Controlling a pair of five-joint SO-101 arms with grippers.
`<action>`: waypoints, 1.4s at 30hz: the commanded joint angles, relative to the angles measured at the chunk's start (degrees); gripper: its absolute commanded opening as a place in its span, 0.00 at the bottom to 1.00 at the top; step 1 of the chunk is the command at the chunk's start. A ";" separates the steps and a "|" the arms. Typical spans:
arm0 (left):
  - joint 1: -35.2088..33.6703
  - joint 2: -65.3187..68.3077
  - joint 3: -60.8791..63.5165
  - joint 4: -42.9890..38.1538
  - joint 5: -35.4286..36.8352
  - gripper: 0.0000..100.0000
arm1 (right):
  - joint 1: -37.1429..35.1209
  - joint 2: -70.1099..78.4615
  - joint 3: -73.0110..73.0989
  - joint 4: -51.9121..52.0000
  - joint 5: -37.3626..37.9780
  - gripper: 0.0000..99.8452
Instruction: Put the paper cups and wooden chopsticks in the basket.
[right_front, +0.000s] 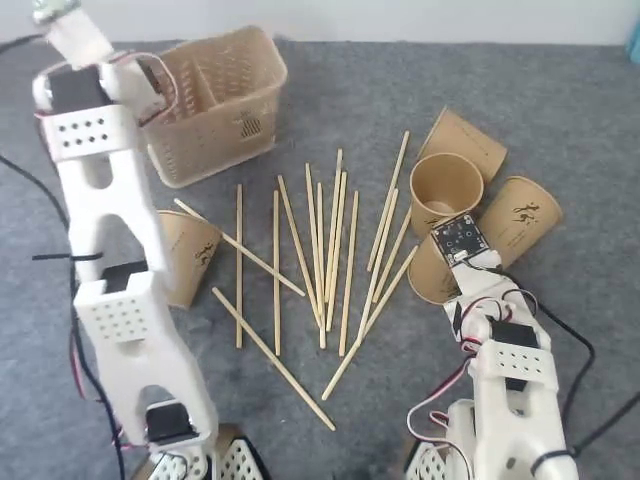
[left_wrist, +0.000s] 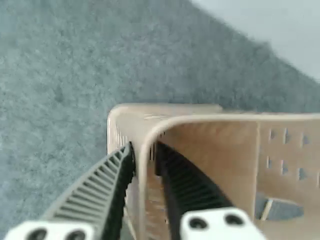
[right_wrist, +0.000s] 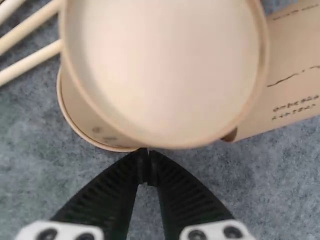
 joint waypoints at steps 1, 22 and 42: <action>-1.05 2.99 -0.66 -5.80 -0.18 0.20 | -0.48 -1.63 -0.35 -1.10 0.79 0.01; 4.40 10.73 -13.41 2.90 -6.07 0.01 | -0.48 -1.63 -0.35 -1.10 0.88 0.01; 12.22 13.10 -20.26 11.96 -24.62 0.01 | -0.48 -1.27 -0.35 -2.07 0.88 0.01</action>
